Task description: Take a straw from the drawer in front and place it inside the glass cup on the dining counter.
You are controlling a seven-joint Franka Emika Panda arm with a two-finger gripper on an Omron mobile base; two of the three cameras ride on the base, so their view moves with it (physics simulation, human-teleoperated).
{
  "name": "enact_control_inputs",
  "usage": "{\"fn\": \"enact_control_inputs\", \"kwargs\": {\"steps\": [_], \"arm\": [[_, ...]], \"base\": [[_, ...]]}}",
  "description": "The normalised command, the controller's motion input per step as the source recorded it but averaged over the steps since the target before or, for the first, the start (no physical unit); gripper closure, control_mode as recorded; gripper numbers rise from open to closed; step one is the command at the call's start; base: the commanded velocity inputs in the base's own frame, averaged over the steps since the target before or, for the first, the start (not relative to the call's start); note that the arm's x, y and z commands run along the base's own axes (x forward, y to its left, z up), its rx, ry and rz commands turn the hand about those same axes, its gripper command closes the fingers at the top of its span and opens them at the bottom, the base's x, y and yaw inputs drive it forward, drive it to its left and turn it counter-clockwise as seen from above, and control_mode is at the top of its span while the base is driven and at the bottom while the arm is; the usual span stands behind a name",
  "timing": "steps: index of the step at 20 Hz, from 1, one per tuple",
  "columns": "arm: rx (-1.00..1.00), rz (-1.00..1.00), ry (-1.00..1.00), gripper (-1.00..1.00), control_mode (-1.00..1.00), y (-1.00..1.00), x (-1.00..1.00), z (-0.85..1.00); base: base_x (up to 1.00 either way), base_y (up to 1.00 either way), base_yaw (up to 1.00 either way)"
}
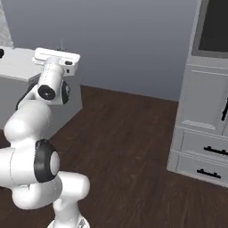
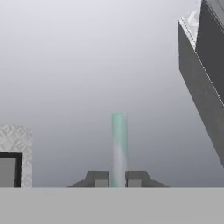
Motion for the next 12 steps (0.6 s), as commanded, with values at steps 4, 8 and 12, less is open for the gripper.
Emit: {"fn": "enact_control_inputs", "kwargs": {"steps": [4, 8, 12], "arm": [[0.00, 0.00, 0.00, 1.00, 1.00, 0.00, 0.00, 0.00], [0.00, 0.00, 0.00, 1.00, 1.00, 0.00, 0.00, 0.00], [0.00, 0.00, 0.00, 1.00, 1.00, 0.00, 0.00, 0.00]], "base": [[1.00, 0.26, 0.19], [1.00, 0.01, 0.02], [1.00, 0.00, 0.00]]}}
